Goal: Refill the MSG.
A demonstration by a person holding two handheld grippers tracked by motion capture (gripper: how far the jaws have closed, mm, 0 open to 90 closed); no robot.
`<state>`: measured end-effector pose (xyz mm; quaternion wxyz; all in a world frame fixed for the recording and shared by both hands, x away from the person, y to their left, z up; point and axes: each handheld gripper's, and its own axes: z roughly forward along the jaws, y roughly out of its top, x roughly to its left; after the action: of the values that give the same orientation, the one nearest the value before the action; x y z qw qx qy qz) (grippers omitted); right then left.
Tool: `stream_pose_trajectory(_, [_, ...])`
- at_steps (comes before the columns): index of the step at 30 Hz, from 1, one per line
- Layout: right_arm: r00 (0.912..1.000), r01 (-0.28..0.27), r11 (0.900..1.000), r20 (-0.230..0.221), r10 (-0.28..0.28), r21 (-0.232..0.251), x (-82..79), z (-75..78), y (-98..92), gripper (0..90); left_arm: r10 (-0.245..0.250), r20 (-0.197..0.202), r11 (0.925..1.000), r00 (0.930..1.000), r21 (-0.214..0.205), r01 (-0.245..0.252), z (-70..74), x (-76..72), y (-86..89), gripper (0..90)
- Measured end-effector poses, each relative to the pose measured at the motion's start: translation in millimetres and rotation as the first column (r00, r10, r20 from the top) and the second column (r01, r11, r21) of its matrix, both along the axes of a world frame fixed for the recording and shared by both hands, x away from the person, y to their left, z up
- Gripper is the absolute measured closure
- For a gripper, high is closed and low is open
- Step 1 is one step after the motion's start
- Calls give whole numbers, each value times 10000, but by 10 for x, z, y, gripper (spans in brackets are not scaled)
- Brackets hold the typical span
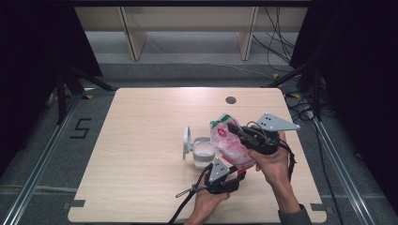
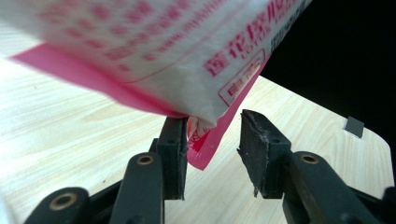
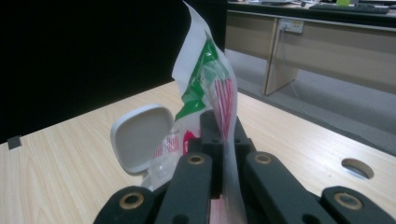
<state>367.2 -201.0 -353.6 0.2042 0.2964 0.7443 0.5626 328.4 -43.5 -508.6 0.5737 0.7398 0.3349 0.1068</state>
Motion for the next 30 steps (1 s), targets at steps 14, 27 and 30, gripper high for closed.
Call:
stream_pose_trajectory(14, [9992,145,9993,-382,-133,330,8,-152,-114,900,-208,502,9992,9985,-324,225,180,-110,119,598])
stream_pose_trajectory(27, [9983,456,9980,-369,-440,433,-70,-168,-241,900,-387,663,9991,9970,173,377,258,-202,358,554])
stream_pose_trajectory(30, [9969,668,9969,-450,-649,412,-90,-185,-288,900,-270,625,9994,9977,210,258,263,-218,432,543])
